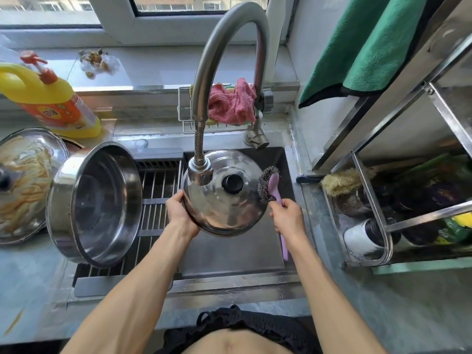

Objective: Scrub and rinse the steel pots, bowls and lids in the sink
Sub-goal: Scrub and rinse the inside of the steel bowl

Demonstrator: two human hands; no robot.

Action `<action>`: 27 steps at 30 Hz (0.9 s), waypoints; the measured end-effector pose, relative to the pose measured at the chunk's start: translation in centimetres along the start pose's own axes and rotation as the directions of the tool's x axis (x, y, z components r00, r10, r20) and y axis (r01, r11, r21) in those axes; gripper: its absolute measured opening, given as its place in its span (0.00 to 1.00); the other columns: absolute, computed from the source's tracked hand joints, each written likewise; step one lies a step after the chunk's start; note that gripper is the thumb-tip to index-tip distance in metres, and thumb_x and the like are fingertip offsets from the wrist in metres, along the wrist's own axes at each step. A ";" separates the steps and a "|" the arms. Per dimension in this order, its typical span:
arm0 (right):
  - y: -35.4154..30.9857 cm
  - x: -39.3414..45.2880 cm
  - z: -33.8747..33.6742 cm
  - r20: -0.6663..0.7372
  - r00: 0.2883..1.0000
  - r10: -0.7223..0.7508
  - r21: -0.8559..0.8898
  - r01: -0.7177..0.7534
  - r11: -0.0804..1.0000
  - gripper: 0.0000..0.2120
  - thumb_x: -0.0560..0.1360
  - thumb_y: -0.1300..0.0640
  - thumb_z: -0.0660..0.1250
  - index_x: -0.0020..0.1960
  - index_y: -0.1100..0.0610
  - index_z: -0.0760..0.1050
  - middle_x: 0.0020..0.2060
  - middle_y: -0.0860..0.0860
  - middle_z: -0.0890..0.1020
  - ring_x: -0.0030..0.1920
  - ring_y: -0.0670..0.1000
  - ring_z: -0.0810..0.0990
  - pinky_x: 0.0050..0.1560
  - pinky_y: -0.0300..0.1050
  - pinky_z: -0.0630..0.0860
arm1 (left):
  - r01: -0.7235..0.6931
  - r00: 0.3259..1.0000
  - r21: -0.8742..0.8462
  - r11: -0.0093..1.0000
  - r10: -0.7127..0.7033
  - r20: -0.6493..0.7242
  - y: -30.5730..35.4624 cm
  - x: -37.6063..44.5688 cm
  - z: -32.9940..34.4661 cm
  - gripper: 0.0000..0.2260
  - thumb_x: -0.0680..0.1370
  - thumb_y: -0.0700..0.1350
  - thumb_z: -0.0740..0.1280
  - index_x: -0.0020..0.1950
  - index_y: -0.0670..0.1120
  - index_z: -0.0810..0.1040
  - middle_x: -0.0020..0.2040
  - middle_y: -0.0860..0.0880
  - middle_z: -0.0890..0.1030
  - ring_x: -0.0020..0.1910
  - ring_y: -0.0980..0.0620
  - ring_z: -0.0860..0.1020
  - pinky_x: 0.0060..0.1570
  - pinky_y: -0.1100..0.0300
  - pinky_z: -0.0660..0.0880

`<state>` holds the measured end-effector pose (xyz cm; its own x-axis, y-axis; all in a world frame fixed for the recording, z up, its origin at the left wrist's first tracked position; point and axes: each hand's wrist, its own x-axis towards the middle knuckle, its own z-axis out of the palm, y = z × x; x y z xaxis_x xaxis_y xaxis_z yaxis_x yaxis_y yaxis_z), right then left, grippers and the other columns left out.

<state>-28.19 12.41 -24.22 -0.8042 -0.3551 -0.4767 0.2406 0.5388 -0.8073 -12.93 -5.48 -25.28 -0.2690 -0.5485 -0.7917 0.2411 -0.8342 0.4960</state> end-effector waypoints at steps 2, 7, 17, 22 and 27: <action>0.2 -0.1 -0.1 -0.005 1.000 0.012 0.008 -0.011 1.000 0.09 0.75 0.57 0.64 0.36 0.57 0.70 0.28 0.51 0.73 0.26 0.50 0.66 0.31 0.45 0.64 | -0.026 1.000 0.000 1.000 0.026 -0.003 0.7 -0.5 0.2 0.19 0.77 0.52 0.61 0.62 0.45 0.83 0.61 0.42 0.83 0.61 0.40 0.81 0.65 0.41 0.75; 0.6 -0.4 0.2 0.017 0.999 0.032 0.005 -0.032 0.999 0.09 0.76 0.58 0.64 0.38 0.58 0.71 0.29 0.51 0.76 0.26 0.49 0.68 0.30 0.43 0.65 | -0.055 0.998 -0.021 0.998 0.055 -0.010 1.8 -0.2 -1.2 0.22 0.74 0.53 0.64 0.65 0.48 0.82 0.64 0.44 0.82 0.62 0.40 0.81 0.65 0.39 0.74; 1.4 -0.6 1.8 0.057 0.994 0.091 -0.014 -0.090 0.996 0.11 0.76 0.58 0.64 0.35 0.56 0.71 0.29 0.51 0.76 0.24 0.49 0.67 0.25 0.40 0.62 | -0.068 0.997 -0.062 0.996 0.066 -0.041 1.7 -2.8 -4.8 0.15 0.79 0.50 0.58 0.44 0.48 0.84 0.46 0.46 0.86 0.46 0.43 0.83 0.53 0.47 0.79; 1.5 -0.9 1.9 0.073 0.994 0.086 -0.065 -0.081 0.995 0.09 0.76 0.58 0.64 0.37 0.57 0.73 0.30 0.51 0.78 0.25 0.50 0.68 0.26 0.40 0.64 | -0.098 0.994 -0.103 0.990 0.093 -0.048 1.7 -3.5 -4.8 0.16 0.79 0.51 0.58 0.52 0.48 0.84 0.55 0.44 0.86 0.54 0.41 0.82 0.63 0.42 0.75; 1.9 -0.8 1.0 0.055 0.996 0.067 -0.096 -0.061 0.993 0.08 0.75 0.58 0.62 0.37 0.58 0.71 0.31 0.54 0.74 0.29 0.52 0.68 0.31 0.43 0.64 | -0.139 0.987 0.023 0.990 0.140 -0.083 1.4 -3.3 -3.5 0.21 0.77 0.55 0.64 0.63 0.43 0.82 0.65 0.43 0.81 0.62 0.42 0.80 0.66 0.41 0.75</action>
<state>-26.56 12.90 -25.71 -0.7549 -0.3601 -0.5482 0.2363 0.6304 -0.7395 -8.41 -4.62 -23.23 -0.1541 -0.6531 -0.7414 0.2549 -0.7512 0.6088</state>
